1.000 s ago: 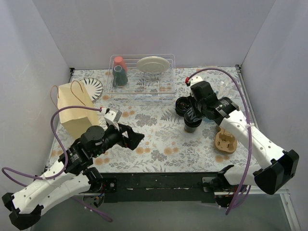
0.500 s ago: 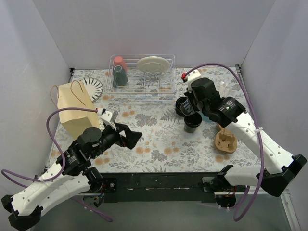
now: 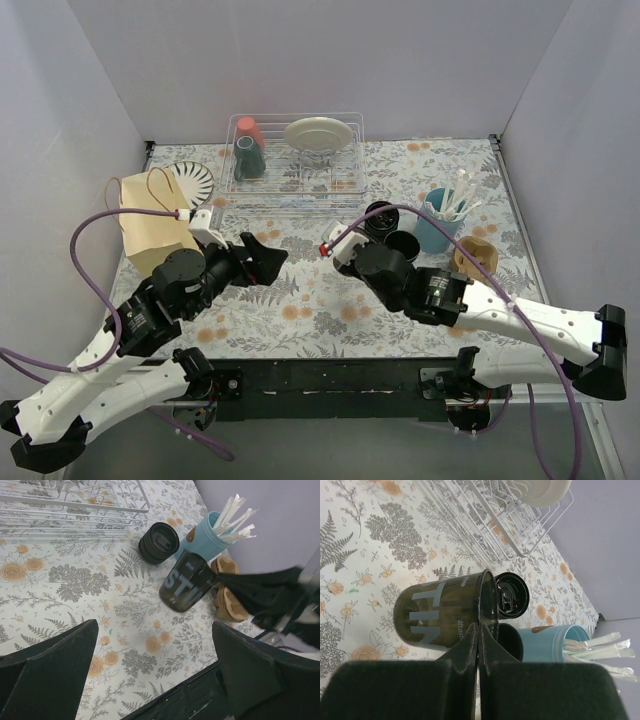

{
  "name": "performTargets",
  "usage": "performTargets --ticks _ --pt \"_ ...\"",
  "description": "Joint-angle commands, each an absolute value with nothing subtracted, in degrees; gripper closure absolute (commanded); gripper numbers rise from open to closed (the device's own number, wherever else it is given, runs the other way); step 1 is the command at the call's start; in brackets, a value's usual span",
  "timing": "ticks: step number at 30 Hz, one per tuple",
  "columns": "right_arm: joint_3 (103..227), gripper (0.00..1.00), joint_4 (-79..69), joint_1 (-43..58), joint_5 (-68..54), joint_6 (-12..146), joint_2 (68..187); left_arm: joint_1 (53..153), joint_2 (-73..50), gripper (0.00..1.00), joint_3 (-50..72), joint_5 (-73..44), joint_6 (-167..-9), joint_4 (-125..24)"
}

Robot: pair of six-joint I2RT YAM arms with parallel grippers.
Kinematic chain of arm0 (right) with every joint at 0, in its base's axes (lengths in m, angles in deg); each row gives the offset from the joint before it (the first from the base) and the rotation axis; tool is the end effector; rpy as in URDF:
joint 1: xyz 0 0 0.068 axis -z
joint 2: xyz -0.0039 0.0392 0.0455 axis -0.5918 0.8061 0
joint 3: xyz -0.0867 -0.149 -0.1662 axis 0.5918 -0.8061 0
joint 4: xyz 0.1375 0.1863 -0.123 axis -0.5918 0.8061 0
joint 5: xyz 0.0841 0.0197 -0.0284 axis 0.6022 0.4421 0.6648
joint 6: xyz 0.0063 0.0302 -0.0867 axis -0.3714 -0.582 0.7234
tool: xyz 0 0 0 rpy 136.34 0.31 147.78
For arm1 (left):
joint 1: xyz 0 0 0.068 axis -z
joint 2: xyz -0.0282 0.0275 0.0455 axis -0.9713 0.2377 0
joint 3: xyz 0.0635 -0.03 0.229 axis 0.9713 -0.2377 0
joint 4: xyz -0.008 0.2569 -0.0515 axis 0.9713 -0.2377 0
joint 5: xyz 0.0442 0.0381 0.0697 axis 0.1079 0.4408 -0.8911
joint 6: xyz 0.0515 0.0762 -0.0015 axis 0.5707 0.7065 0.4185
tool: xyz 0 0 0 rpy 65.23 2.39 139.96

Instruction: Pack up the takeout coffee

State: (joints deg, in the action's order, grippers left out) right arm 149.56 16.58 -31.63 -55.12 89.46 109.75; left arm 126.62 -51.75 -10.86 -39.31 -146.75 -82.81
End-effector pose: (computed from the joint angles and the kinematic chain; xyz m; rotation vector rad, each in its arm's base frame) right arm 0.1587 0.2479 0.3075 -0.9056 1.6697 -0.0966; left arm 0.1460 -0.1392 0.3280 -0.5670 1.9185 -1.1855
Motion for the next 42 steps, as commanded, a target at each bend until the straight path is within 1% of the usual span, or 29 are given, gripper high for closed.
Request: performTargets --ticks 1,6,7,11,12,13,14,17,19,20,22,23,24,25,26,29,31,33,34,37,42 --pt "142.1 0.99 -0.49 -36.3 -63.47 99.12 108.67 126.7 -48.09 0.02 -5.12 -43.48 -155.14 -89.98" --pt "133.29 0.99 -14.28 -42.09 -64.53 104.66 107.96 126.7 -44.49 0.02 -3.53 -44.09 -161.3 -94.3" --pt "131.02 0.99 -15.45 -42.89 -64.88 105.63 108.48 126.61 -44.22 0.02 -3.71 -43.83 -161.92 -94.39" --pt "128.62 0.99 -20.02 -46.32 -67.25 105.99 111.73 126.7 -43.07 0.02 -4.5 -43.39 -162.62 -94.21" --pt "129.32 0.99 -19.85 -47.03 -68.3 104.25 112.52 126.7 -42.98 0.02 -4.93 -43.48 -162.54 -94.21" --pt "130.72 0.99 -13.93 -47.12 -68.05 101.27 113.4 126.7 -42.9 0.02 -5.81 -43.65 -162.36 -93.43" --pt "134.39 0.99 -10.13 -47.12 -67.96 92.97 113.59 126.7 -42.63 0.02 -6.25 -44.09 -162.45 -93.16" --pt "135.22 0.97 -5.62 -47.03 -66.56 87.46 112.89 126.7 -40.71 0.02 -6.08 -44.97 -162.19 -92.98" --pt "134.86 0.91 -3.44 -47.03 -64.99 83.85 112.36 126.61 -39.82 0.02 -5.82 -44.88 -161.49 -92.98" --pt "134.51 0.8 -2.72 -46.42 -65.06 83.05 112.1 126.7 -39.12 0.02 -5.73 -44.88 -161.31 -93.07" --pt "132.85 0.71 -2.63 -45.63 -66.11 81.56 111.92 126.7 -38.94 0.02 -6.43 -45.67 -160.26 -92.81" --pt "132.58 0.65 -2.36 -43.28 -65.94 80.94 111.74 126.61 -39.38 0.02 -7.04 -45.85 -159.82 -92.63" --pt "132.75 0.63 -0.8 -41.25 -64.63 79.46 111.74 126.61 -39.82 0.03 -8.53 -45.68 -158.68 -91.59" --pt "133.97 0.62 0.61 -38.88 -59.23 76.49 111.57 126.7 -40.25 0.03 -9.24 -45.41 -157.89 -90.97" --pt "134.51 0.6 2.11 -34.51 -56.91 75.41 111.48 126.7 -40.69 0.03 -10.03 -44.45 -157.18 -90.26" --pt "135.91 0.57 1.77 -30.7 -52.85 76.54 111.74 126.61 -43.06 0.03 -12.58 -42.87 -154.63 -88.15" --pt "139.23 0.55 3.69 -28.85 -51.18 76.46 113.49 126.61 -44.56 0.02 -14.34 -42.51 -152.88 -86.57" --pt "141.71 0.53 5.54 -26.65 -51.26 75.58 115.77 126.7 -45.27 0.02 -15.48 -43.3 -152.61 -86.3" --pt "143.89 0.51 6.16 -26.03 -51.44 74.88 116.57 126.61 -45.36 0.02 -15.75 -43.74 -152.69 -86.3" --pt "147.15 0.47 7.82 -25.59 -53.02 70.66 120.95 126.61 -45.44 0.02 -17.85 -44.18 -152.78 -85.78" --pt "155.32 0.46 14.06 -25.59 -54.24 60.67 128.78 126.61 -43.78 0.02 -18.13 -43.3 -152.26 -84.2"
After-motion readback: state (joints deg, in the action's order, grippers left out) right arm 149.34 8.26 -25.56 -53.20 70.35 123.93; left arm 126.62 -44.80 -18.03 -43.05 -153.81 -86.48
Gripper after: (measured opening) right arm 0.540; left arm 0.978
